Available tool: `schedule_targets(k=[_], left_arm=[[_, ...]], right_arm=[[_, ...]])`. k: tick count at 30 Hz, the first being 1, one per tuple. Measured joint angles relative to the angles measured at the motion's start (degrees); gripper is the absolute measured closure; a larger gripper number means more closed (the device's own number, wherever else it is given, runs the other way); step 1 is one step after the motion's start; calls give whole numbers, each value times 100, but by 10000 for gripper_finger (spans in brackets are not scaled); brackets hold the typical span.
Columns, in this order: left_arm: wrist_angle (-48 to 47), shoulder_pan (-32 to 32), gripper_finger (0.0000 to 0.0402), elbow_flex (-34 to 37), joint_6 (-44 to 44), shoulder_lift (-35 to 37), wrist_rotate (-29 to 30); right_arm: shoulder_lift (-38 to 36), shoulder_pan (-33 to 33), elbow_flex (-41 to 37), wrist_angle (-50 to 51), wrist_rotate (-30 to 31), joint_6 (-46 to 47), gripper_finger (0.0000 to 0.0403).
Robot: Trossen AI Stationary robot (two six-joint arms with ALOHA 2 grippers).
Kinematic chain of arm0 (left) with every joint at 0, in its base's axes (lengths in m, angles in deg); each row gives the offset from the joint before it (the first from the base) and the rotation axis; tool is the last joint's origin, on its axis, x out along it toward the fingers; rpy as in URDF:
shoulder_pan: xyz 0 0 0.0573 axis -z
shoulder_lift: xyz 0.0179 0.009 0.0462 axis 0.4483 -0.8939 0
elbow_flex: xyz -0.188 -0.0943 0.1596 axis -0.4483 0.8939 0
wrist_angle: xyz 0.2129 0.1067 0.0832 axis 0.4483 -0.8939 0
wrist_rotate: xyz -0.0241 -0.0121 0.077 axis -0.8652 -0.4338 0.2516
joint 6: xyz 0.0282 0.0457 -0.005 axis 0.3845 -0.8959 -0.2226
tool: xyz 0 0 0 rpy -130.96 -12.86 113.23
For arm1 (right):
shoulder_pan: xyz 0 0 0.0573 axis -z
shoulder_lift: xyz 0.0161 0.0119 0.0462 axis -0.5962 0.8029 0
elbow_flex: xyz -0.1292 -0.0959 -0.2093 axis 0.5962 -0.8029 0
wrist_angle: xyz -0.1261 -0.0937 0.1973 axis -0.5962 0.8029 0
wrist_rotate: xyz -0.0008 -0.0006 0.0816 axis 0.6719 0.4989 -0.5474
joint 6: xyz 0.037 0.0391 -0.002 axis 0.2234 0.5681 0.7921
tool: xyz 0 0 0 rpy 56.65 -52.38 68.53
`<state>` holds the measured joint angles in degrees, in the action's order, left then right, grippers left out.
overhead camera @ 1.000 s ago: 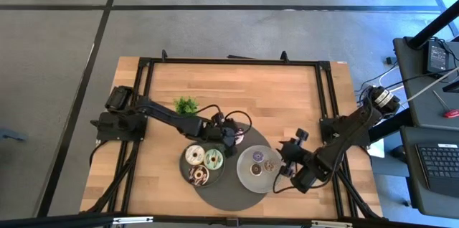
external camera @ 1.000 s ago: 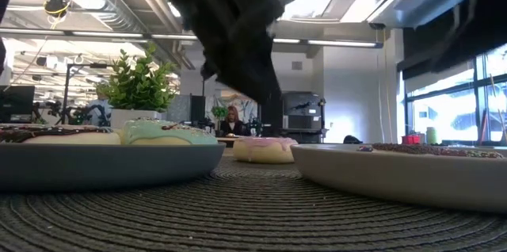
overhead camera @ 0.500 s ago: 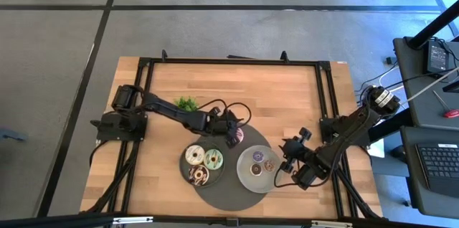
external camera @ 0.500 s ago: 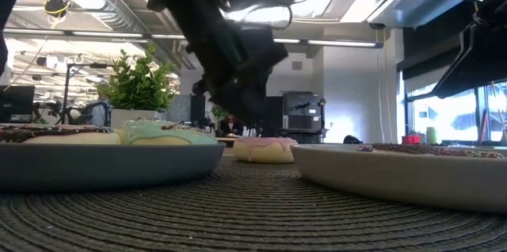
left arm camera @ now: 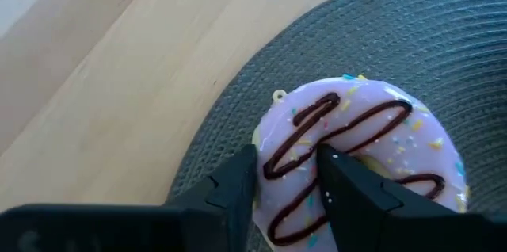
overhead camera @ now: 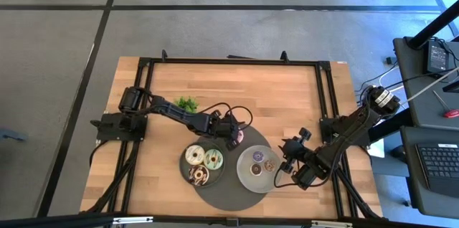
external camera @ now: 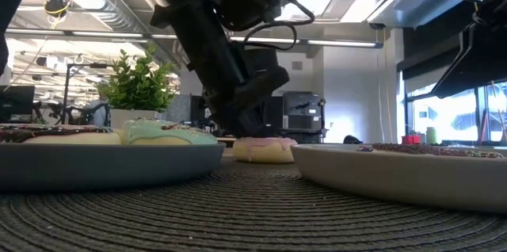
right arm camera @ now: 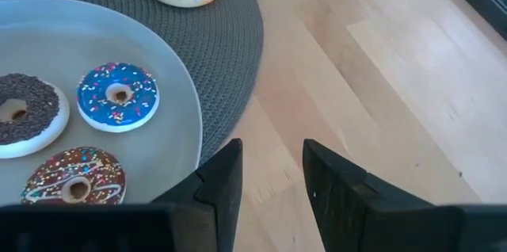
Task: Pick & Place donuts
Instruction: Put the large pink donut on the dark gray plate
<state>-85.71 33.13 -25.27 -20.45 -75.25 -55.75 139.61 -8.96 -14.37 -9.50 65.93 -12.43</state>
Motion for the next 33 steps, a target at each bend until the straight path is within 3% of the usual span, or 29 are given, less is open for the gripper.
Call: schedule_targets(k=[8,14,22,33], left_arm=[[31,0,339,11,-313,96,-165],[-82,5,373,11,-713,781,-336],[-1433,372,367,11,-649,1820,-1016],[-1863,1776,366,11,265,2020,-870]], right_arm=[[1,6,0,4,0,-21,267],[2,6,0,22,-2,-23,267],[4,6,2,20,-9,-23,267],[7,118,2,10,28,-19,267]])
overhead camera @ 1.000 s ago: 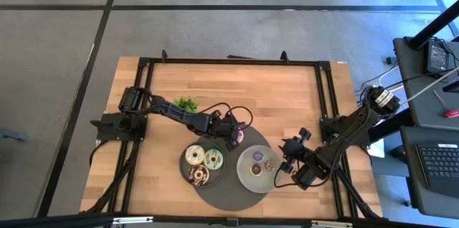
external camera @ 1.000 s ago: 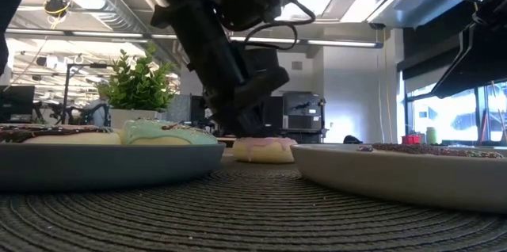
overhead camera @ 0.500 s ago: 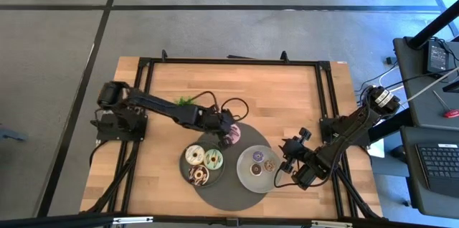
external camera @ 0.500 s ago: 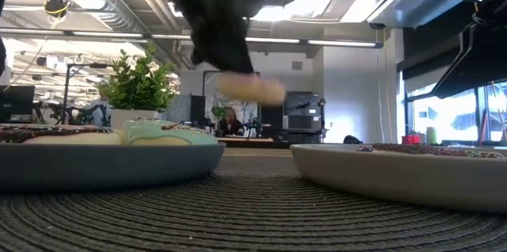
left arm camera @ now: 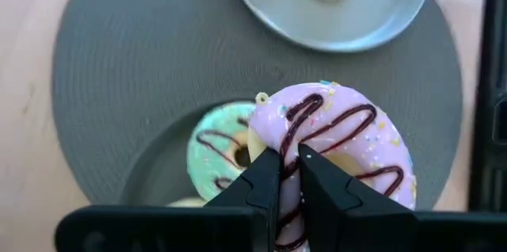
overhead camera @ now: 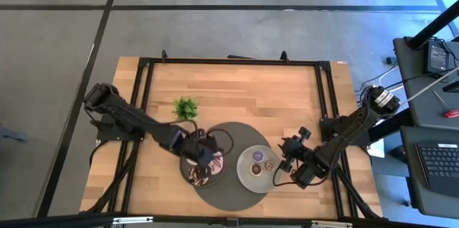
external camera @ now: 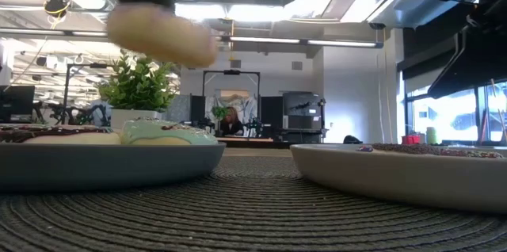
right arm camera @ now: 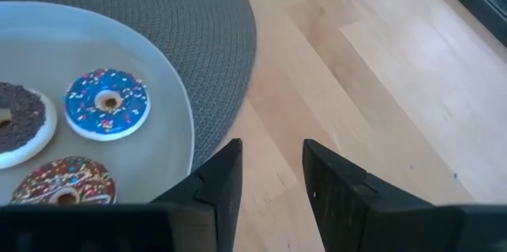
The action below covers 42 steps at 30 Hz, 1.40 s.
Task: Pick & Place donuts
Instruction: Put the large pink donut on the dark gray plate
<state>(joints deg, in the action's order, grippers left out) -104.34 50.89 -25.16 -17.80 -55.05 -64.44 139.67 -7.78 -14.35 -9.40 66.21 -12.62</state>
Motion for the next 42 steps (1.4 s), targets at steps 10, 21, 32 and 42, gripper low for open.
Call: schedule_targets(k=[10,21,32,42], left_arm=[[-320,388,366,0,580,-389,177],[-787,391,359,0,916,-618,668],[-786,421,346,0,563,-618,638],[-1099,421,304,0,727,-618,738]], right_arm=[[0,176,0,-175,2,-2,267],[0,196,0,-254,-31,-4,267],[0,196,0,-250,-88,-4,267],[0,196,0,-251,-98,-6,267]])
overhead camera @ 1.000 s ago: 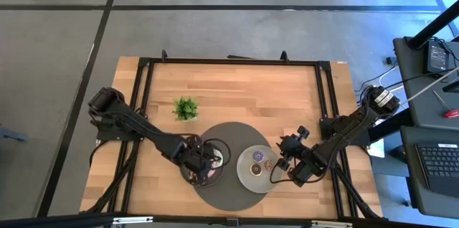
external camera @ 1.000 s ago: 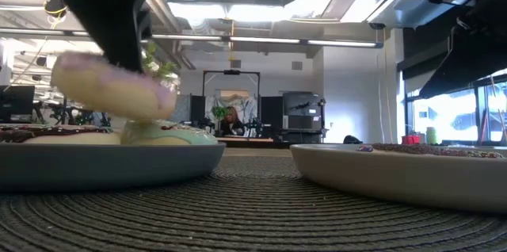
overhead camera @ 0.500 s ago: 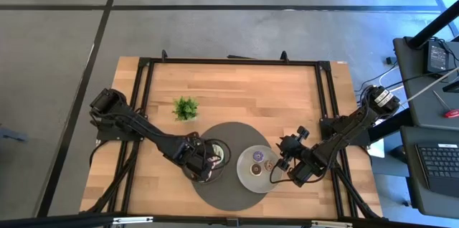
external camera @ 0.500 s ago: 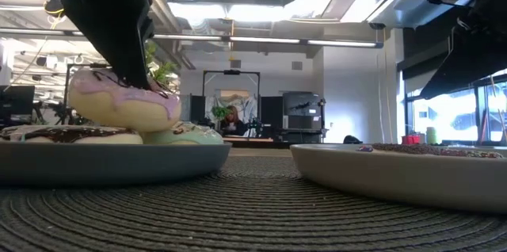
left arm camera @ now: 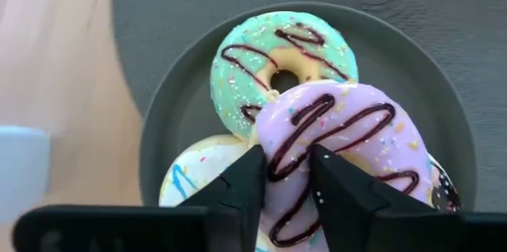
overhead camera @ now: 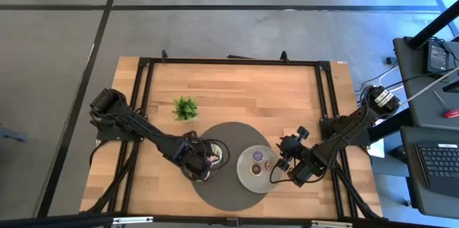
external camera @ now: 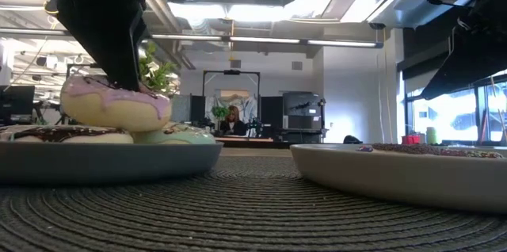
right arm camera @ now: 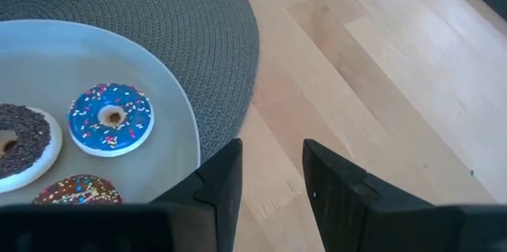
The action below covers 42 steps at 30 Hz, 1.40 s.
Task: Pick & Place donuts
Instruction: Put the large pink donut on the dark gray plate, then return to Home Position
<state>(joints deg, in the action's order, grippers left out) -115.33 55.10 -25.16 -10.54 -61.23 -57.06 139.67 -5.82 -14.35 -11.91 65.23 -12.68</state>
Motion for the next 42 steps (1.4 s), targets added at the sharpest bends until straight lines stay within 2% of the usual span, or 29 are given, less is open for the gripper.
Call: schedule_targets(k=[5,10,14,16,19,25,28,31,35,37,39,42], left_arm=[[-205,0,273,0,291,0,117],[-209,0,257,0,296,2,112],[-306,10,253,0,225,112,73],[-374,91,254,0,73,224,326],[-424,300,257,0,-122,430,1075],[-517,530,256,0,-451,875,1856],[-456,472,254,0,-620,1019,1898],[-16,314,254,0,-946,1068,1867],[1046,146,257,0,-1988,1038,1278],[1305,109,258,0,-2370,1028,1161],[1382,74,256,0,-2553,1067,1186],[1690,17,254,0,-2784,1139,1233]], right_arm=[[0,0,0,8,-1,-88,267],[-1,7,0,-35,3,-1084,267],[-2,9,91,-149,1,-943,267],[-26,9,166,-150,42,-957,267],[-276,9,165,-118,-22,-1081,267],[-1317,203,-204,-232,-280,-1729,267],[-1935,429,-523,-830,-506,-2507,267],[-2503,759,-890,-1857,-937,-3471,267],[-3018,1152,-1512,-3720,-1676,-4835,267],[-3158,1281,-1826,-4589,-1959,-5449,267],[-3282,1390,-2084,-5146,-2249,-5790,267],[-3481,1518,-2339,-5419,-2520,-5979,267]])
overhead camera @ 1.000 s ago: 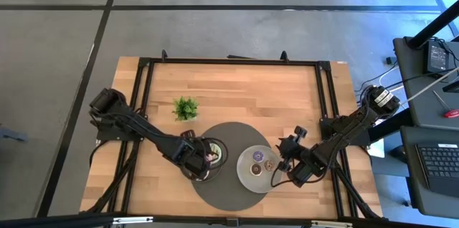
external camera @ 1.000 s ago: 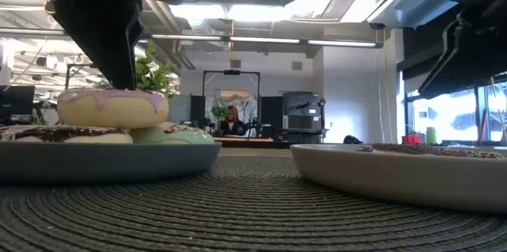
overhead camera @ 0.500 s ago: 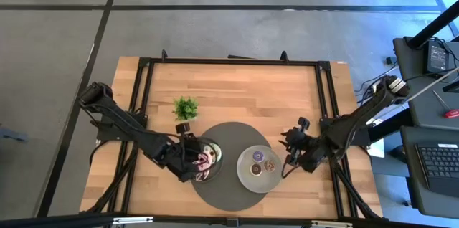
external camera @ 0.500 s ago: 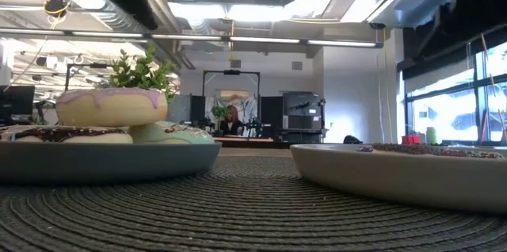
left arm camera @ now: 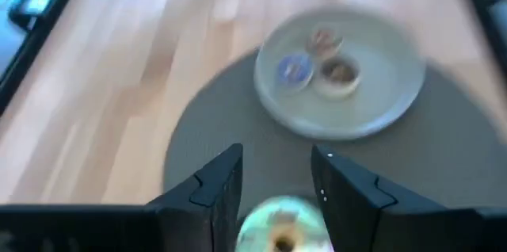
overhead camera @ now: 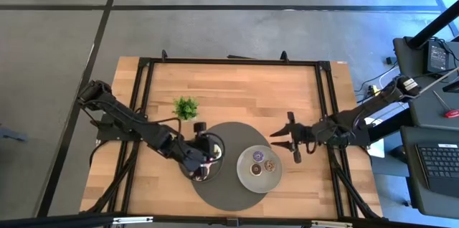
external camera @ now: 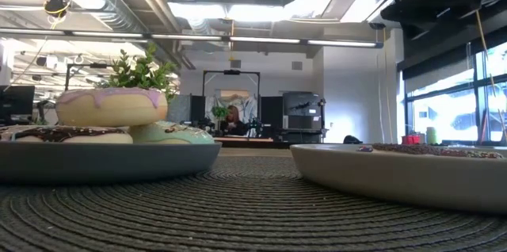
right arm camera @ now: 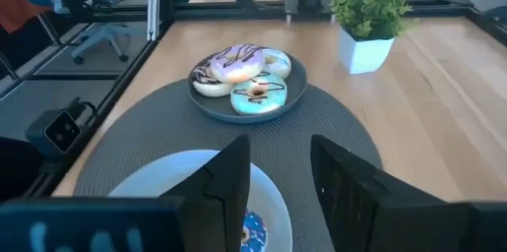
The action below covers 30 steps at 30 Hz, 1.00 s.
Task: Pick & Place donuts
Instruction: Return to Home Position
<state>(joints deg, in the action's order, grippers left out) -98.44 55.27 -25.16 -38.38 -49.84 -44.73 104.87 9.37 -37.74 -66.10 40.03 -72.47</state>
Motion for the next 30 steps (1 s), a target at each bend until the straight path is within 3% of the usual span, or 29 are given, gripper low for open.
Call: schedule_targets(k=[7,14,22,30], left_arm=[[1230,-326,257,143,-884,-110,-1182],[2403,-654,256,1487,-819,659,-1644],[2848,-681,255,3013,-494,2758,-1146],[3025,-459,257,4331,113,4458,-632]], right_arm=[[-513,92,-284,-114,8,-151,267],[-611,88,-292,-97,11,-194,267],[-632,88,-397,69,11,-127,267],[-908,108,-1285,-843,-31,293,267]])
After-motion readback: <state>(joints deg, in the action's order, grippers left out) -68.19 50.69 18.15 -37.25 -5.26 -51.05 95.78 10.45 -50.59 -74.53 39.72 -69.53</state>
